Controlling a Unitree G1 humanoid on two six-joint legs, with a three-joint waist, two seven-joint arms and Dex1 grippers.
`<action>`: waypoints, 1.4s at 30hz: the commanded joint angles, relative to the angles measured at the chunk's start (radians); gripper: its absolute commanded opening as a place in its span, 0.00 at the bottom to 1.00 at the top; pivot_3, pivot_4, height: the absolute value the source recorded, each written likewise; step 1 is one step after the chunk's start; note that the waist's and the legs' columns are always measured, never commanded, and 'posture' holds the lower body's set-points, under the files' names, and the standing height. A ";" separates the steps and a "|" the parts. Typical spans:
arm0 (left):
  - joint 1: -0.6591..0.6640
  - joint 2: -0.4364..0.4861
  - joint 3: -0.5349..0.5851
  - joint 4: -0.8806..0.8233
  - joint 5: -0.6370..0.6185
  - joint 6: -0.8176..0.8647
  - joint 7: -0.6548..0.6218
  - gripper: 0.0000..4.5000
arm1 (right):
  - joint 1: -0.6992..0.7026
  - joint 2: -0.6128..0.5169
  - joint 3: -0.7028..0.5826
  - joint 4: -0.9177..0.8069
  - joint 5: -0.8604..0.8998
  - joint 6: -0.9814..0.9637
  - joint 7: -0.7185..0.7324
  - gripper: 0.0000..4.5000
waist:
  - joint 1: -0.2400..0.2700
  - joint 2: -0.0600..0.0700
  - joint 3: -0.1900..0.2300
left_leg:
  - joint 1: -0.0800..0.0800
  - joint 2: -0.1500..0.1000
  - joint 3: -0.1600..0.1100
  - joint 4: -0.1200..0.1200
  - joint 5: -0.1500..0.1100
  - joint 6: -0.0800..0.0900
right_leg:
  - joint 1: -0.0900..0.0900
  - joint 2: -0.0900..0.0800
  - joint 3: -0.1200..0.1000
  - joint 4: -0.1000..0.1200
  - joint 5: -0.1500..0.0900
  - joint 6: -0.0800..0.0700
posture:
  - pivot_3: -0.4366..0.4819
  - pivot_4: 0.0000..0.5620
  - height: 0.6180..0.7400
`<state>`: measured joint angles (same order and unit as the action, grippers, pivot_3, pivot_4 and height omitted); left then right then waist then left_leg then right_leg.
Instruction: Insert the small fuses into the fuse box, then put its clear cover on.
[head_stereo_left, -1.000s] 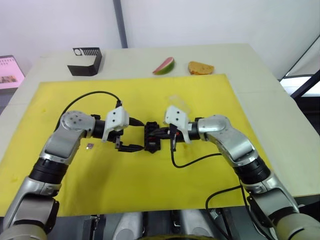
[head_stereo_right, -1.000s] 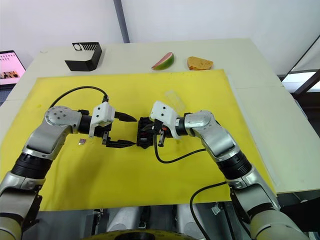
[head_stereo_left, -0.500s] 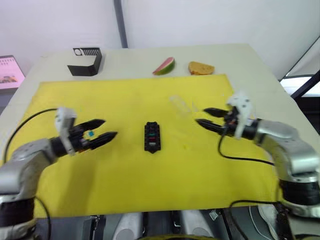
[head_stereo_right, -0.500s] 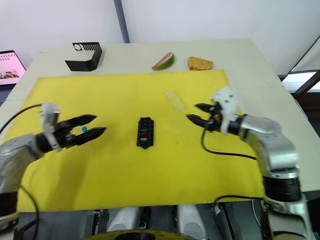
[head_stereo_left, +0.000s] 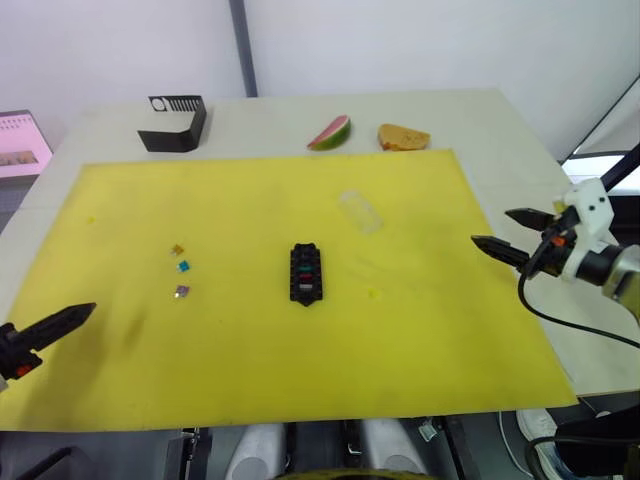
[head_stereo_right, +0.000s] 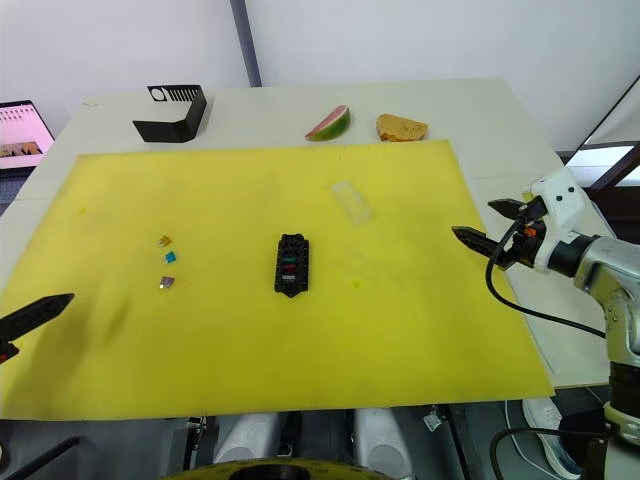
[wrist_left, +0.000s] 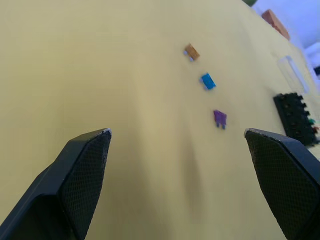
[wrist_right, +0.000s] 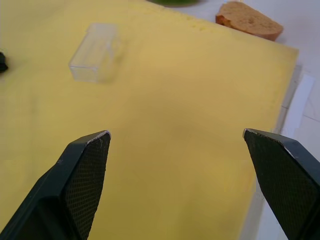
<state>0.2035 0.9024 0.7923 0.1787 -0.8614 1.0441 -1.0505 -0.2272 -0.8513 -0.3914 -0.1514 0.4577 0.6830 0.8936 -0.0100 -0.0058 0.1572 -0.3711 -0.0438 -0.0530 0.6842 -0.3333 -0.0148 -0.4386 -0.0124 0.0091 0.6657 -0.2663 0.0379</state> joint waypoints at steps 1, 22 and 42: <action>-0.150 0.049 -0.093 0.020 -0.091 0.181 -0.005 1.00 | -0.123 0.010 0.090 -0.145 0.143 0.074 0.058 1.00 | 0.000 0.000 0.000 | 0.000 0.000 0.000 0.000 0.000 0.000 | 0.000 0.000 0.000 0.001 0.000 0.000 | 0.48 0.27 1.00; -0.394 -0.059 -0.128 0.224 -0.285 0.570 0.287 1.00 | -0.535 0.218 0.543 -0.215 0.283 0.120 0.195 1.00 | 0.002 -0.002 0.000 | -0.003 0.000 0.000 0.000 0.000 0.000 | -0.004 -0.001 0.000 0.000 0.000 0.000 | 0.48 0.27 1.00; -0.408 -0.260 0.015 0.160 -0.418 0.570 0.601 1.00 | -0.557 0.274 0.621 -0.132 0.124 0.039 0.192 1.00 | 0.020 -0.002 -0.001 | -0.002 -0.001 0.000 0.001 0.002 -0.004 | -0.004 -0.001 0.000 0.000 0.000 0.000 | 0.48 0.27 1.00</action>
<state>-0.2107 0.6534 0.7964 0.3326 -1.2665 1.6074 -0.4691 -0.7671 -0.5815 0.2353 -0.2717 0.5865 0.7455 1.0742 0.0102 -0.0081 0.1560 -0.3732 -0.0446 -0.0528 0.6849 -0.3315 -0.0184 -0.4421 -0.0134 0.0091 0.6662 -0.2658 0.0375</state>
